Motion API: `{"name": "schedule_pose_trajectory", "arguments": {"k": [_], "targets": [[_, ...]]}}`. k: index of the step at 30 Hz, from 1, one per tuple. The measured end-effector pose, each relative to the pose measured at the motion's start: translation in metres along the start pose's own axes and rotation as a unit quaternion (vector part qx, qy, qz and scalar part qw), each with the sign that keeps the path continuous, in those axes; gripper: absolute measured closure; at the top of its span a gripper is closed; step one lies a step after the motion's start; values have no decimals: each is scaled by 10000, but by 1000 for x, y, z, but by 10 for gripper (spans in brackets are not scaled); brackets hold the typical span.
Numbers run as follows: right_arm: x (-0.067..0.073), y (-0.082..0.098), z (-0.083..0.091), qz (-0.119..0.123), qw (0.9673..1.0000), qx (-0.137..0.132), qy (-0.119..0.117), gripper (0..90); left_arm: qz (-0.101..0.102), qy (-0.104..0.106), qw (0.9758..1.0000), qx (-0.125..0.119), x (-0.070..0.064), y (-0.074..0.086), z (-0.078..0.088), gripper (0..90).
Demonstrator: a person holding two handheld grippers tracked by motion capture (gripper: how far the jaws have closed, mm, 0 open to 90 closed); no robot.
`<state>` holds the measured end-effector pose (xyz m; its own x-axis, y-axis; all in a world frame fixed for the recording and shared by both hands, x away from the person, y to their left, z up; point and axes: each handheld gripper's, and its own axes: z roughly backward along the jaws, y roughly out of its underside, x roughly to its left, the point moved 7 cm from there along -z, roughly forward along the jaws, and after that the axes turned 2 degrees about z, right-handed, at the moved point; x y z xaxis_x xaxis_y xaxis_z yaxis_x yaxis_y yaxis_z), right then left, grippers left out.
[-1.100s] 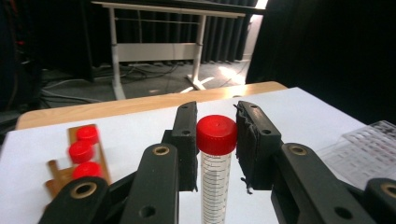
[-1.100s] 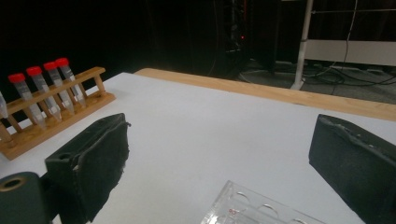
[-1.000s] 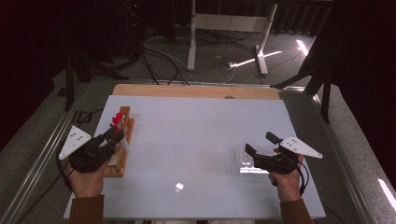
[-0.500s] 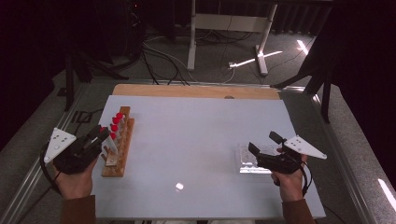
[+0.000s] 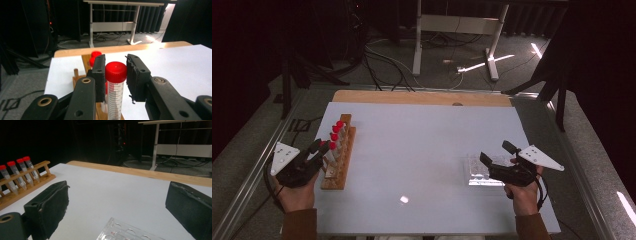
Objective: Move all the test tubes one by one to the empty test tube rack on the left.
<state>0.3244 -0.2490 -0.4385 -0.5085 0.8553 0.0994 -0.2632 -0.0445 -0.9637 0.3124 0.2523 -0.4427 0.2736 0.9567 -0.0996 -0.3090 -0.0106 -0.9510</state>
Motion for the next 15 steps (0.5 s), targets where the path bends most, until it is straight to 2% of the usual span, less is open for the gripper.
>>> {"name": "schedule_pose_trajectory", "arguments": {"k": [6, 15], "targets": [[-3, 0, 2, 15, 10000, -10, 26, 49, 11, 12, 9998, 219, 1, 18, -8, 712], [-5, 1, 3, 22, 10000, -12, 54, 49, 28, 83, 9997, 228, 3, 30, -10, 711]]}}
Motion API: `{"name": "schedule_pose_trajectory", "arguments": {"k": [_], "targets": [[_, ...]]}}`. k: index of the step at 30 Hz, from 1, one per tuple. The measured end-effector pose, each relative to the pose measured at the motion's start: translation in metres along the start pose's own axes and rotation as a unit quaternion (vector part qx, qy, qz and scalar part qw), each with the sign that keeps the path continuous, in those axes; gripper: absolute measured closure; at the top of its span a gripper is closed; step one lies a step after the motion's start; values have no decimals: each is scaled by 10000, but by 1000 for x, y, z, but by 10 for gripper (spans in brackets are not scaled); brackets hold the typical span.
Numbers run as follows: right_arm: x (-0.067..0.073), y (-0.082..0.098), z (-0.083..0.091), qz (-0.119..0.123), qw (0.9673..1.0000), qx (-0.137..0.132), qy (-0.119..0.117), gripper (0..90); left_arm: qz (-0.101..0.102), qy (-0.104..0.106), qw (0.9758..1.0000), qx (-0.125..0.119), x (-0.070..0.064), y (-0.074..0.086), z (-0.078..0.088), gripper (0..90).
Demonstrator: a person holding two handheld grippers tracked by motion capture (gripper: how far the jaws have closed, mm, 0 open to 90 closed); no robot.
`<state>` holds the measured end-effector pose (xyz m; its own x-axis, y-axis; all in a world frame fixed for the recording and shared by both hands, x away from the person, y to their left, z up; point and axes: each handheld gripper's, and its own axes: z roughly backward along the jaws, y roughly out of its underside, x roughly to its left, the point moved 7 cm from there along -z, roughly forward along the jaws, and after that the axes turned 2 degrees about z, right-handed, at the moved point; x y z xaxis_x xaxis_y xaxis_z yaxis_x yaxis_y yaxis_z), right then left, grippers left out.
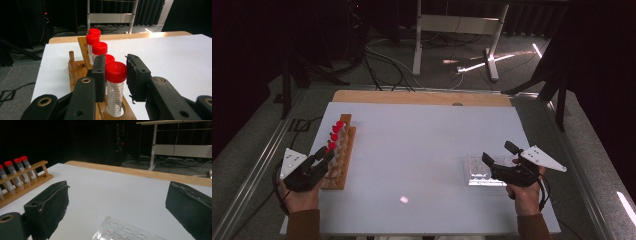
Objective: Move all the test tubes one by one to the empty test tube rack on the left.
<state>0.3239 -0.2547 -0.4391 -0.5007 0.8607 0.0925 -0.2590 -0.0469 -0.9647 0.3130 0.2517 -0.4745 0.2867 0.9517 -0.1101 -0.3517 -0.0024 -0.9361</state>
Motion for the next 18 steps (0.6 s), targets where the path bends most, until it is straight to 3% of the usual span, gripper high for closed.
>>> {"name": "schedule_pose_trajectory", "arguments": {"k": [10, 18], "targets": [[-6, 5, 2, 27, 10000, 44, 73, 45, 94, 98, 9999, -15, 2, 6, -2, 689], [-13, 10, 4, 25, 9999, 49, 122, 33, 243, 131, 9992, -306, 3, -4, 5, 491]]}}
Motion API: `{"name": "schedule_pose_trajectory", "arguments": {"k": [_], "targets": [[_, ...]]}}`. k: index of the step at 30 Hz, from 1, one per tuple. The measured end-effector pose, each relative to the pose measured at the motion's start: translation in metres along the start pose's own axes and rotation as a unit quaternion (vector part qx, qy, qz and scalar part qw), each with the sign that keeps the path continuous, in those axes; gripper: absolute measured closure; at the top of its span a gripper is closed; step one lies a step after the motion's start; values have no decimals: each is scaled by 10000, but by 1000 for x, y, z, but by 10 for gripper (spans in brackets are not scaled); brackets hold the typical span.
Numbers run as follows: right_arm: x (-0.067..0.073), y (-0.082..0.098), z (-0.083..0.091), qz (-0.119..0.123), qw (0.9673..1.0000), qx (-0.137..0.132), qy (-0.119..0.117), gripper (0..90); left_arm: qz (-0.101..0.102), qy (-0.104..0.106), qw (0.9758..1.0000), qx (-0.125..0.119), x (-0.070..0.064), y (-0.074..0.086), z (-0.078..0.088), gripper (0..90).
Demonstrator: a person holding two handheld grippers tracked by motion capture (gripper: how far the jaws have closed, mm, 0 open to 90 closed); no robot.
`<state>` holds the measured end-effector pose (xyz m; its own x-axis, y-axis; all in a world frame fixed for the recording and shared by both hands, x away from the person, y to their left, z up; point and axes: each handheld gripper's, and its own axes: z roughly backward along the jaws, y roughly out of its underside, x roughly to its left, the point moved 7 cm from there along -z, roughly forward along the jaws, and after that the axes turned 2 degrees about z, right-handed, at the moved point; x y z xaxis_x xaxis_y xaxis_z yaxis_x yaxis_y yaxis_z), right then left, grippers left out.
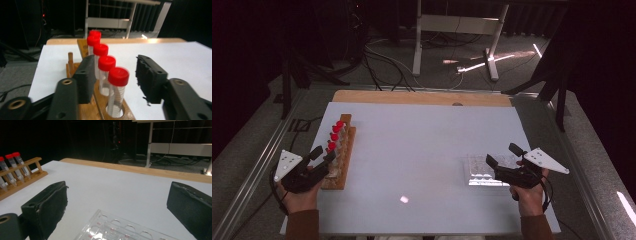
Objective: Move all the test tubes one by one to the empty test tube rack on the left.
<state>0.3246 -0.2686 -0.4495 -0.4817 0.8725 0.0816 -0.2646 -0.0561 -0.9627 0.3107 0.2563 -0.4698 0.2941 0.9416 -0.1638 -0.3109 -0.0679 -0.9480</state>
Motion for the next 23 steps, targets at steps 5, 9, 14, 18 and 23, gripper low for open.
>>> {"name": "schedule_pose_trajectory", "arguments": {"k": [5, 9, 14, 18, 23], "targets": [[-3, 3, 1, 0, 10000, -33, 43, 23, 50, -17, 9998, -215, -2, -8, 4, 322], [-4, 5, 1, 44, 10000, -74, 30, 16, 103, -51, 9995, -287, -5, -12, 4, 168], [-6, 8, 0, 52, 9999, -83, 54, 2, 177, 61, 9993, -336, -12, -16, 2, 39], [-6, 10, 0, 72, 9999, -87, 55, 1, 138, 120, 9991, -390, -17, -18, 2, 4], [-7, 12, -1, 84, 9999, -69, 73, 1, 122, 144, 9990, -410, -20, -20, 2, 4]]}}
